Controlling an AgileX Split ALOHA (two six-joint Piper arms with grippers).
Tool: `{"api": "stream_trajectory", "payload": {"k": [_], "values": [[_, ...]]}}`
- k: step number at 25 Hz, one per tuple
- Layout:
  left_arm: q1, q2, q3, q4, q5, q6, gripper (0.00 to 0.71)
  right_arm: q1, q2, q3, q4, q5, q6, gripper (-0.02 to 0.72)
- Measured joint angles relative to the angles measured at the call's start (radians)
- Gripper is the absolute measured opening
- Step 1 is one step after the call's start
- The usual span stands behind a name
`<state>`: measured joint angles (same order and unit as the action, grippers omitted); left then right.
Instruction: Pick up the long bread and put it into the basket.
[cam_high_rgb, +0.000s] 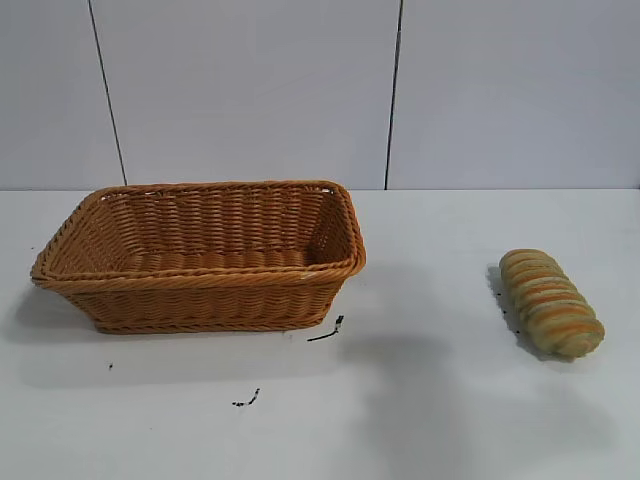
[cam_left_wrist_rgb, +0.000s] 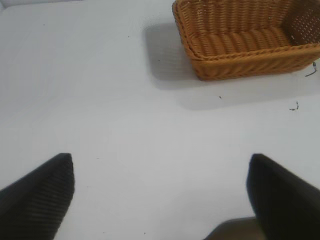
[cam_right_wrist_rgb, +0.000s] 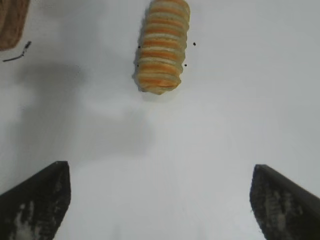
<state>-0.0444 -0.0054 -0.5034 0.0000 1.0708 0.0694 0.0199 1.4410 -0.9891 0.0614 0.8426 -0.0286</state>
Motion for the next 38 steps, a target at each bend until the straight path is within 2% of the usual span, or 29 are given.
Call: {"api": "stream_trajectory", "payload": {"k": [3, 9, 14, 17, 22, 38], "values": [[0.0, 0.0, 0.0, 0.0, 0.0, 0.0, 0.696, 0.012, 0.141, -0.108, -0.003, -0.008, -0.033, 0.672], [0.0, 0.0, 0.0, 0.0, 0.0, 0.0, 0.696, 0.091, 0.352, -0.288, -0.032, -0.017, -0.048, 0.672], [0.0, 0.0, 0.0, 0.0, 0.0, 0.0, 0.696, 0.099, 0.448, -0.375, -0.043, -0.02, 0.011, 0.672], [0.0, 0.0, 0.0, 0.0, 0.0, 0.0, 0.696, 0.074, 0.484, -0.391, -0.044, -0.02, 0.029, 0.672], [0.0, 0.0, 0.0, 0.0, 0.0, 0.0, 0.696, 0.036, 0.542, -0.396, -0.052, -0.02, 0.019, 0.672], [0.0, 0.0, 0.0, 0.0, 0.0, 0.0, 0.696, 0.035, 0.699, -0.397, -0.047, -0.039, -0.008, 0.672]]}}
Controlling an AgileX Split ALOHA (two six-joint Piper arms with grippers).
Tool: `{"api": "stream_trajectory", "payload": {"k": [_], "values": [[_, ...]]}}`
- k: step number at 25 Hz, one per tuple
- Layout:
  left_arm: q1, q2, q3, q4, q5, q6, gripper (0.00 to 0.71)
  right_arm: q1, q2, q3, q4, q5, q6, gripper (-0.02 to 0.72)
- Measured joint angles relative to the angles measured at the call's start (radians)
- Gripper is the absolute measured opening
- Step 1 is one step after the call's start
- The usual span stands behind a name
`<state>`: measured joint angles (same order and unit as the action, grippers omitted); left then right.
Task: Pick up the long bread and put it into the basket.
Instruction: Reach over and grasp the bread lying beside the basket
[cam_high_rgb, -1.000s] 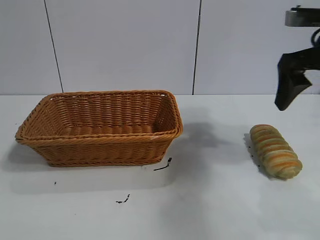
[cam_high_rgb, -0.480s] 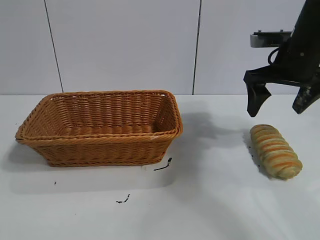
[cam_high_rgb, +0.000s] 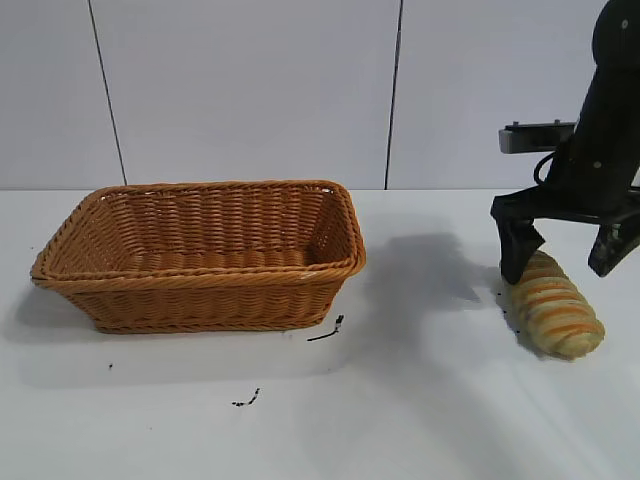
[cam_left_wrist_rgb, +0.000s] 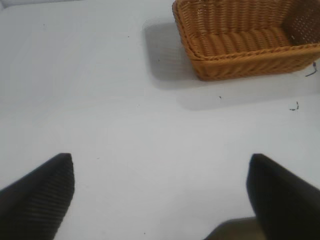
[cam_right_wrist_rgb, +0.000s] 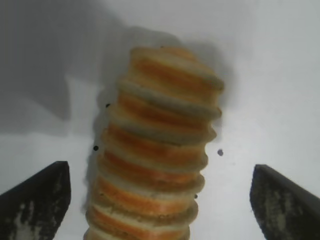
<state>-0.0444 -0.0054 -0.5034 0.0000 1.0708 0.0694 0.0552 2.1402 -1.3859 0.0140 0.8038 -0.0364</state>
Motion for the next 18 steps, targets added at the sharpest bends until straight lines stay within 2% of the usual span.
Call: {"api": "stream_trajectory", "payload": {"k": [2, 4, 9, 11, 13, 18], "values": [[0.0, 0.0, 0.0, 0.0, 0.0, 0.0, 0.696, 0.0, 0.0, 0.0, 0.0, -0.005, -0.001, 0.666], [0.0, 0.0, 0.0, 0.0, 0.0, 0.0, 0.696, 0.0, 0.0, 0.0, 0.0, -0.007, -0.001, 0.612], [0.0, 0.0, 0.0, 0.0, 0.0, 0.0, 0.696, 0.0, 0.0, 0.0, 0.004, -0.001, -0.004, 0.258], [0.0, 0.0, 0.0, 0.0, 0.0, 0.0, 0.696, 0.0, 0.0, -0.001, 0.004, 0.0, -0.004, 0.168], [0.0, 0.0, 0.0, 0.0, 0.0, 0.0, 0.696, 0.0, 0.0, -0.018, 0.004, 0.022, -0.004, 0.145], [0.0, 0.0, 0.0, 0.0, 0.0, 0.0, 0.696, 0.0, -0.026, -0.132, 0.004, 0.179, -0.005, 0.139]]}}
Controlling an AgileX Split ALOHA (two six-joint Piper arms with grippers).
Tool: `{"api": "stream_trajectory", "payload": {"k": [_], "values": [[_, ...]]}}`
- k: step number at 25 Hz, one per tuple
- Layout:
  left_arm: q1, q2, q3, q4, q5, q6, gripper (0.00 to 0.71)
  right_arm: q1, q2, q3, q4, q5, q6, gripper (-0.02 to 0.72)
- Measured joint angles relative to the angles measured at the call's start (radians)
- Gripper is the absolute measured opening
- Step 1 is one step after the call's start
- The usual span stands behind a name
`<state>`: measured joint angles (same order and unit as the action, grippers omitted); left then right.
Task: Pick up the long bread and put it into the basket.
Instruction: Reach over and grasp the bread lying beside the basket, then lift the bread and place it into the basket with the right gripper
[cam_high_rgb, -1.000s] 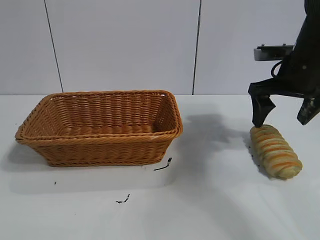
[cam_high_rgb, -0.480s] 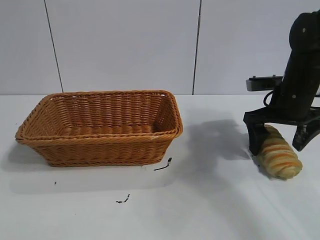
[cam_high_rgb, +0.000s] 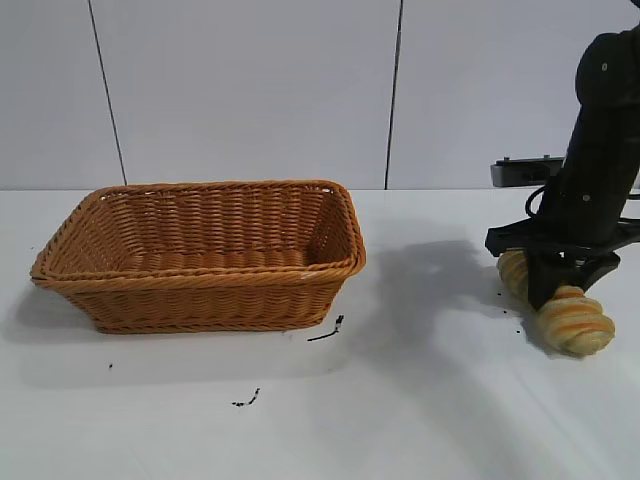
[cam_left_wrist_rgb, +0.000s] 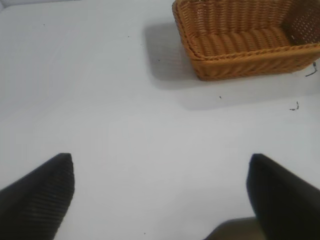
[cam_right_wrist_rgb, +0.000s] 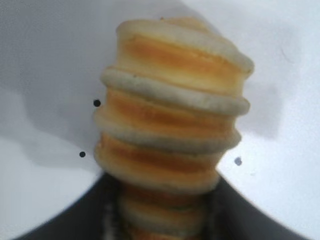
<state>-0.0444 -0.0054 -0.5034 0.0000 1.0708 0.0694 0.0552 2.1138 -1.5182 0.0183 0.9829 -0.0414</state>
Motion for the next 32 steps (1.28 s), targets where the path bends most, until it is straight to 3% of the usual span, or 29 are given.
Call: {"api": "stream_trajectory", "payload": {"k": [6, 16, 21, 27, 32], "values": [[0.0, 0.0, 0.0, 0.0, 0.0, 0.0, 0.696, 0.0, -0.068, -0.232, 0.0, 0.203, 0.0, 0.123], [0.0, 0.0, 0.0, 0.0, 0.0, 0.0, 0.696, 0.056, -0.069, -0.386, -0.008, 0.227, -0.017, 0.123], [0.0, 0.0, 0.0, 0.0, 0.0, 0.0, 0.696, 0.175, -0.062, -0.425, -0.018, 0.23, -0.131, 0.123], [0.0, 0.0, 0.0, 0.0, 0.0, 0.0, 0.696, 0.325, 0.018, -0.575, -0.018, 0.231, -0.217, 0.122], [0.0, 0.0, 0.0, 0.0, 0.0, 0.0, 0.696, 0.449, 0.115, -0.671, -0.018, 0.23, -0.372, 0.113]]}}
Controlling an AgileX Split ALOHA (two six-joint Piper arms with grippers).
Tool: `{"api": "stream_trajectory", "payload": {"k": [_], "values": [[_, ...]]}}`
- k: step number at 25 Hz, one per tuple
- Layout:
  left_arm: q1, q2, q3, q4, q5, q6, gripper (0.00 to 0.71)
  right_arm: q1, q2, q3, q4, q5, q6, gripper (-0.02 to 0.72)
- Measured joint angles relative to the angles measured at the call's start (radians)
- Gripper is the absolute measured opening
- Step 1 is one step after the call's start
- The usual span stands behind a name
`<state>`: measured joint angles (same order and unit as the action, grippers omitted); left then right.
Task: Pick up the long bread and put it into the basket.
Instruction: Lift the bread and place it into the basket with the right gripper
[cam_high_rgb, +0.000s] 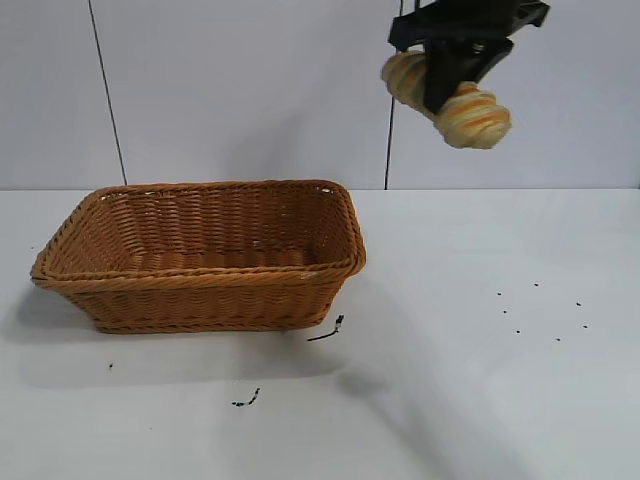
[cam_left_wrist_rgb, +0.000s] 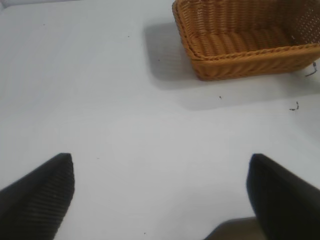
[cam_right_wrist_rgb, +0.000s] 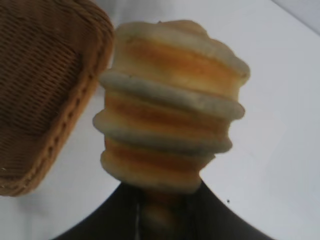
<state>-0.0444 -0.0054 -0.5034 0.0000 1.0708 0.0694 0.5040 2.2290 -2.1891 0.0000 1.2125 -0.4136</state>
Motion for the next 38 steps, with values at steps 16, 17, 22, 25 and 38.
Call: {"api": "stream_trajectory", "payload": {"k": [16, 17, 22, 25, 38], "values": [[0.0, 0.0, 0.0, 0.0, 0.0, 0.0, 0.696, 0.149, 0.212, -0.027, 0.055, -0.252, -0.535, 0.113], [0.0, 0.0, 0.0, 0.0, 0.0, 0.0, 0.696, 0.147, 0.225, -0.027, 0.06, -0.262, -0.537, 0.113], [0.0, 0.0, 0.0, 0.0, 0.0, 0.0, 0.696, 0.144, 0.276, -0.027, 0.088, -0.306, -0.539, 0.111], [0.0, 0.0, 0.0, 0.0, 0.0, 0.0, 0.696, 0.144, 0.287, -0.027, 0.092, -0.318, -0.536, 0.151], [0.0, 0.0, 0.0, 0.0, 0.0, 0.0, 0.696, 0.144, 0.287, -0.026, 0.095, -0.319, -0.51, 0.666]]}}
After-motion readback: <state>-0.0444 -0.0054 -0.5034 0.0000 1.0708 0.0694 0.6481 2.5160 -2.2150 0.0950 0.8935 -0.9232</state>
